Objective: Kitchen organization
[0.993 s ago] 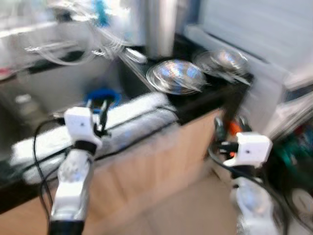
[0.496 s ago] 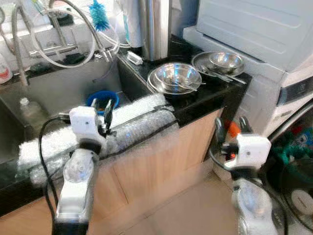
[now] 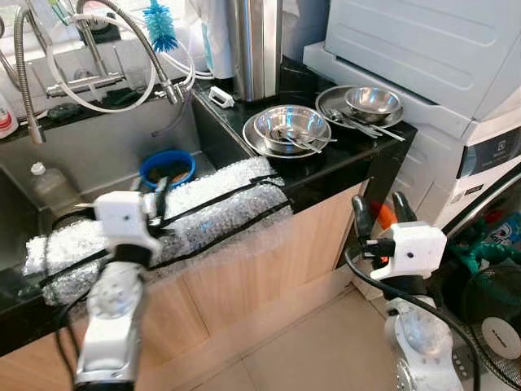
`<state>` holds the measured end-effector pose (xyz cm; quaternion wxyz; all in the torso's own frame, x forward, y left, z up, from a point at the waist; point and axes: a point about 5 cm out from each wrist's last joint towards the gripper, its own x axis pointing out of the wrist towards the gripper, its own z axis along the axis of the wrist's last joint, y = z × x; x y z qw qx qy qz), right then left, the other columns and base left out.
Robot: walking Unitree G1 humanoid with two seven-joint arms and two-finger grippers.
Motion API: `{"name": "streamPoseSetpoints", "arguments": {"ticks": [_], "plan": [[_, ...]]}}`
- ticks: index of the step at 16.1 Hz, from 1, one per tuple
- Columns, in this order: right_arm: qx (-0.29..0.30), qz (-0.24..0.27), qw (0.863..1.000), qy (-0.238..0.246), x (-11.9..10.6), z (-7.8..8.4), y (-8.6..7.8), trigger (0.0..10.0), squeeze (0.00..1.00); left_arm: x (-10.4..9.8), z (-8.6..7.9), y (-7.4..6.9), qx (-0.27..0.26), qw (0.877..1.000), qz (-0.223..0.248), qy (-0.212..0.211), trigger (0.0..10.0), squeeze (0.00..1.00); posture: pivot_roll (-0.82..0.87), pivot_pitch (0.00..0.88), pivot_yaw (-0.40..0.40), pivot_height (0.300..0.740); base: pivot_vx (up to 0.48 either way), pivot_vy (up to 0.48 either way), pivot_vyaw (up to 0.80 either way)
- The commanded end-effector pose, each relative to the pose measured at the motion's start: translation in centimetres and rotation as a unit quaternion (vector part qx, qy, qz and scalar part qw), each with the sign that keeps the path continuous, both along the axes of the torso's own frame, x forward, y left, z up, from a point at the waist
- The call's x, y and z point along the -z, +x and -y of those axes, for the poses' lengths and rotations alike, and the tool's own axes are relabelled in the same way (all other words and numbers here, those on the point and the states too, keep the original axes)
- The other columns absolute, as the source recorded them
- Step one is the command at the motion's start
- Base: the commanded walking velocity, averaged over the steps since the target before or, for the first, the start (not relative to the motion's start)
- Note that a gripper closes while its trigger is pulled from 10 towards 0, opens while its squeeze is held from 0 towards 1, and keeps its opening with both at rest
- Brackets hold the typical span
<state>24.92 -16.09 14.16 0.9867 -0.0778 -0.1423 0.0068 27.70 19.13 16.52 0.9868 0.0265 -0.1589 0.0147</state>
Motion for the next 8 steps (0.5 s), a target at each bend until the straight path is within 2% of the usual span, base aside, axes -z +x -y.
{"name": "streamPoseSetpoints", "arguments": {"ticks": [1,2,6,8], "plan": [[-0.004,0.0,1.0,0.004,0.0,0.0,-0.1,10.0,0.0,-0.3,-0.7,-0.3,-0.016,1.0,0.003,0.006,10.0,0.0,-0.1,0.014,0.047,0.74,0.0,0.0,0.0],[-0.008,-0.003,1.0,0.004,0.1,-0.1,-0.1,10.0,0.0,-0.4,-1.7,-0.1,-0.029,0.999,0.004,0.012,10.0,0.0,-0.1,0.012,0.038,0.74,0.0,0.0,0.0],[-0.012,-0.004,1.0,-0.002,0.1,0.2,0.1,10.0,0.0,-0.8,-2.4,0.3,0.01,0.997,0.004,0.082,10.0,0.0,-0.1,0.004,0.035,0.74,0.0,0.0,0.0],[-0.013,-0.005,1.0,-0.006,0.1,0.3,0.2,10.0,0.0,-0.9,-3.3,0.3,0.023,0.993,-0.004,0.112,10.0,0.0,-0.09,0.0,0.039,0.74,0.0,0.0,0.0]]}}
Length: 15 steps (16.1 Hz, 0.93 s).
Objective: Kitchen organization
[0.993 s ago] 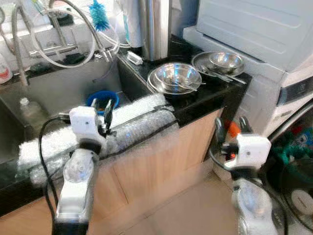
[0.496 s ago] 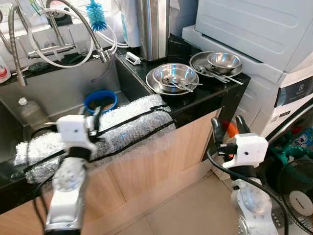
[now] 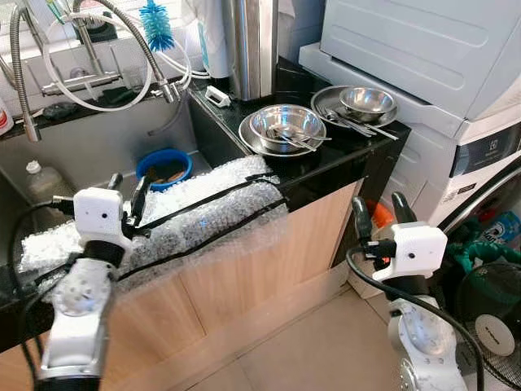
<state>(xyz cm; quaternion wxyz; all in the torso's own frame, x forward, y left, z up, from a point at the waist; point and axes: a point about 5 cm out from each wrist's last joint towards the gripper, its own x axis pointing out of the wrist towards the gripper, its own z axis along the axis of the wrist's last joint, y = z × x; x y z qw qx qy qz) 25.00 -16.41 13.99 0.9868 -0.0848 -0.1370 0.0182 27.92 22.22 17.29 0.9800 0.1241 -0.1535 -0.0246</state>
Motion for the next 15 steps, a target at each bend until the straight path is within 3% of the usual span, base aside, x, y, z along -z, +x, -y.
{"name": "streamPoseSetpoints", "arguments": {"ticks": [1,5,8,11,15], "plan": [[-0.003,0.001,1.0,0.003,0.0,0.0,0.1,10.0,0.0,-0.1,-0.3,0.0,0.005,1.0,-0.001,0.012,10.0,0.0,-0.09,0.0,0.04,0.74,0.0,0.0,0.0],[-0.012,0.002,1.0,0.004,0.0,-0.3,0.2,10.0,0.0,2.4,-0.1,-1.7,0.044,0.998,-0.05,0.016,10.0,0.0,-0.07,0.0,0.036,0.74,0.0,0.0,0.0],[-0.013,0.002,1.0,0.002,0.0,-0.2,0.3,10.0,0.0,2.0,0.4,-1.5,0.043,0.998,-0.04,0.009,10.0,0.0,-0.08,0.0,0.038,0.74,0.0,0.0,0.0],[-0.008,0.006,1.0,0.005,-0.3,0.0,0.2,10.0,0.0,1.1,-0.1,-1.3,-0.007,0.999,-0.013,-0.038,10.0,0.0,-0.09,0.0,0.032,0.74,0.0,0.0,0.0],[-0.014,0.003,1.0,0.007,-0.2,-0.3,0.1,10.0,0.0,1.3,1.0,-1.6,-0.005,0.998,-0.013,-0.055,10.0,0.0,-0.08,0.012,0.031,0.74,0.0,0.0,0.0]]}}
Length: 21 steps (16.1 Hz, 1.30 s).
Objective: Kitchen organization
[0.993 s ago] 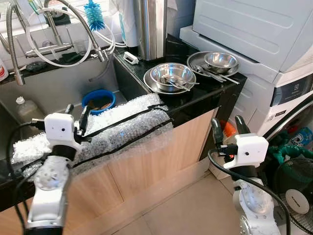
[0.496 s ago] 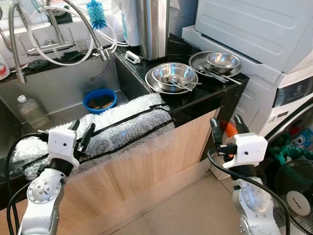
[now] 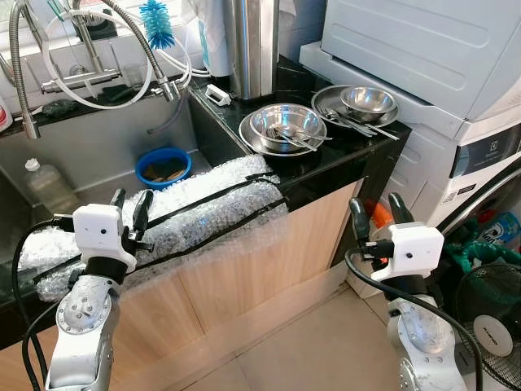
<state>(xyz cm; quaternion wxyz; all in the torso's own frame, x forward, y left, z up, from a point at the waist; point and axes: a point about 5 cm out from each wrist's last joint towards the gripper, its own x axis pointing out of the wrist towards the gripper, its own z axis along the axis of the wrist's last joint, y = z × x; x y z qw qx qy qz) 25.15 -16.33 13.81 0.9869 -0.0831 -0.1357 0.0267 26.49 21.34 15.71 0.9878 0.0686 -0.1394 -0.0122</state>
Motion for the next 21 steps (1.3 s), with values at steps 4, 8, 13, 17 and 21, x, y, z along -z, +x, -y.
{"name": "streamPoseSetpoints", "arguments": {"ticks": [4,8,13,17,21], "plan": [[-0.004,0.013,1.0,0.013,-0.6,-0.4,0.1,10.0,0.0,-0.6,0.5,0.5,-0.006,1.0,0.002,-0.014,10.0,0.0,-0.09,0.017,0.04,0.74,0.0,0.065,0.0],[-0.002,0.012,1.0,0.014,-0.5,-0.4,-0.1,10.0,0.0,-0.7,0.6,0.8,-0.003,1.0,0.003,-0.015,10.0,0.0,-0.09,0.008,0.046,0.74,0.0,0.281,0.0],[-0.003,0.013,1.0,0.017,-0.5,-0.6,0.0,10.0,0.0,-0.9,0.6,1.1,-0.004,1.0,0.004,-0.019,10.0,0.0,-0.09,0.0,0.052,0.74,0.0,0.333,0.0],[-0.004,0.013,1.0,0.019,-0.5,-0.8,0.1,10.0,0.0,-1.4,1.1,1.2,0.005,1.0,0.013,-0.012,10.0,0.0,-0.09,0.001,0.054,0.74,0.0,0.175,0.0],[-0.004,0.014,1.0,0.02,-0.5,-0.8,0.2,10.0,0.0,-2.1,1.3,1.4,0.008,1.0,0.025,-0.016,10.0,0.0,-0.08,0.013,0.053,0.74,0.0,0.0,0.0]]}}
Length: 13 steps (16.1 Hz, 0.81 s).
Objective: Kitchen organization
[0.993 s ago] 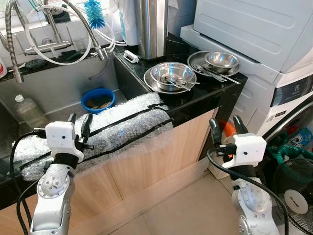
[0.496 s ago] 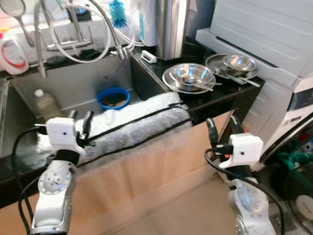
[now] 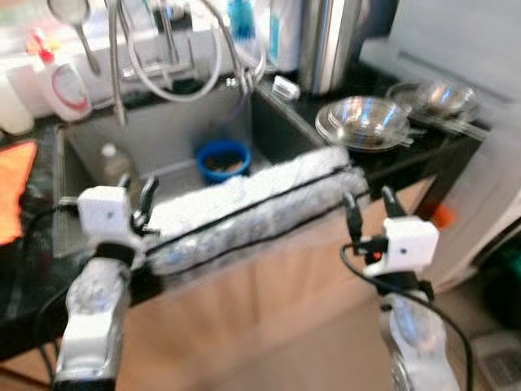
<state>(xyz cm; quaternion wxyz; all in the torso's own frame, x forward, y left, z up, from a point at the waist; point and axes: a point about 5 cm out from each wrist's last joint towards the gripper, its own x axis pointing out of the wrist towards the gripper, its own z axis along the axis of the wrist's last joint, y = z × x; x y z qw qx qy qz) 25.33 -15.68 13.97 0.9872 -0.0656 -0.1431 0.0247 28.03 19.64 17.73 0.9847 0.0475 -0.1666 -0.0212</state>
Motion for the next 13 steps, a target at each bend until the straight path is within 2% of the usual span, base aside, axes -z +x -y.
{"name": "streamPoseSetpoints", "arguments": {"ticks": [1,13], "plan": [[-0.003,0.006,1.0,0.002,-0.3,-0.2,0.1,10.0,0.0,-0.2,-0.2,-0.2,-0.004,1.0,0.001,0.003,10.0,0.0,-0.08,0.016,0.053,0.74,0.0,0.0,0.0],[-0.004,0.008,1.0,0.003,-0.3,-0.2,0.1,10.0,0.0,-0.7,0.8,0.0,0.013,1.0,0.005,0.002,10.0,0.0,-0.08,0.004,0.058,0.74,0.0,0.0,0.0]]}}
